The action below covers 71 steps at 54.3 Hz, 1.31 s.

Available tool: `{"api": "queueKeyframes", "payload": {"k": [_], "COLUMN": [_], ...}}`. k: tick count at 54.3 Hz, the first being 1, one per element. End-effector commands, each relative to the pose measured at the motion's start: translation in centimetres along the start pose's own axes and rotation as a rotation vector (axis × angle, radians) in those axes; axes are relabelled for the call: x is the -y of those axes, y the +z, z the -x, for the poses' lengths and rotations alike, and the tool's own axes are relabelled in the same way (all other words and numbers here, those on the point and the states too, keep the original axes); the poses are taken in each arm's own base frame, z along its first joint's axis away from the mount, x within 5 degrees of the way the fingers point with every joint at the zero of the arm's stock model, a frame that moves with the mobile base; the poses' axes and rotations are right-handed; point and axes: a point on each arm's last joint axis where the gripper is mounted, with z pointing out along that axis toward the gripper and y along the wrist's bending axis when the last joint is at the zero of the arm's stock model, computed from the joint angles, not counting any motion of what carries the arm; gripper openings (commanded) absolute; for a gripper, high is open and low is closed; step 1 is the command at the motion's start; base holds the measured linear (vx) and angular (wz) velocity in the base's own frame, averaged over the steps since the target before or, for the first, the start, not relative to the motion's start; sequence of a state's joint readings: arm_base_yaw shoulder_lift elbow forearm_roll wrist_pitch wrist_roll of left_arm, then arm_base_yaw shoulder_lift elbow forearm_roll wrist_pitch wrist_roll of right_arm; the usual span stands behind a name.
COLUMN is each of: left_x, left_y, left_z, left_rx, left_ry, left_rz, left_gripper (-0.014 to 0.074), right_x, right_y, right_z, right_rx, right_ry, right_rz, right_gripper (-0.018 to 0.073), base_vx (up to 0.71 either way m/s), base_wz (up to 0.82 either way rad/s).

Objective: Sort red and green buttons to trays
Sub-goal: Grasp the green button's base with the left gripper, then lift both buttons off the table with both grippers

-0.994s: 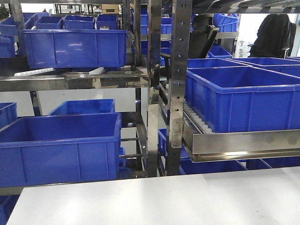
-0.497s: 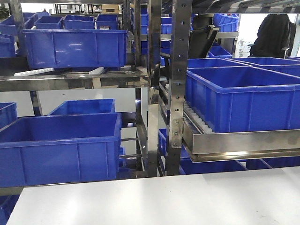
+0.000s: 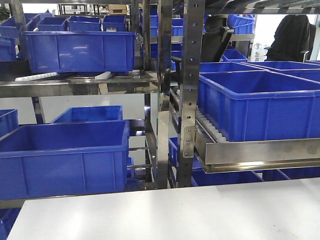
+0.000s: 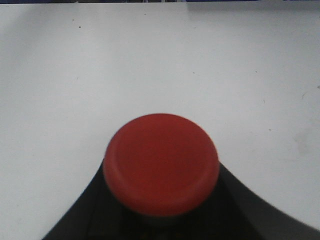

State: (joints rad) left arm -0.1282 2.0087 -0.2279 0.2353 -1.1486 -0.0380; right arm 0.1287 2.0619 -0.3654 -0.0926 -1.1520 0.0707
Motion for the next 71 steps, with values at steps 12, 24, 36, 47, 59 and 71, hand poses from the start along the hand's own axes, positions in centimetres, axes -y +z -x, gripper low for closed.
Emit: {"api": "queueKeyframes", "payload": {"k": [12, 24, 36, 47, 59, 71], "left_x": [0.2, 0.2, 0.4, 0.4, 0.6, 0.8], "left_y": [0.4, 0.4, -1.1, -3.1, -5.4, -8.9], "left_z": [3.9, 4.0, 5.9, 8.0, 11.3, 14.7], "left_rx": [0.307, 0.317, 0.358, 0.282, 0.128, 0.166], "left_ry": [-0.008, -0.071, -0.167, -0.118, -0.056, -0.053], "left_rz": [-0.04, -0.05, -0.07, -0.025, 0.007, 0.044], "left_gripper": [0.0276, -0.0008, -0.0001, 0.0, 0.0, 0.0], "right_x": [-0.2, -0.2, -0.5, -1.5, -1.7, -1.9], "right_y": [-0.3, -0.3, -0.4, -1.2, -3.3, -7.2], "right_z": [2.5, 2.5, 3.0, 4.6, 8.1, 12.3], "right_rx": [0.204, 0.204, 0.236, 0.291, 0.275, 0.278], "right_ry": [-0.005, -0.005, -0.011, -0.025, 0.056, 0.1], "right_rz": [0.014, 0.014, 0.043, 0.153, 0.154, 0.123], "right_gripper": [-0.0013, -0.0013, -0.0013, -0.001, -0.0011, -0.0011], "base_vx": [0.0, 0.0, 0.0, 0.0, 0.0, 0.0], "base_wz": [0.0, 0.0, 0.0, 0.0, 0.0, 0.0]}}
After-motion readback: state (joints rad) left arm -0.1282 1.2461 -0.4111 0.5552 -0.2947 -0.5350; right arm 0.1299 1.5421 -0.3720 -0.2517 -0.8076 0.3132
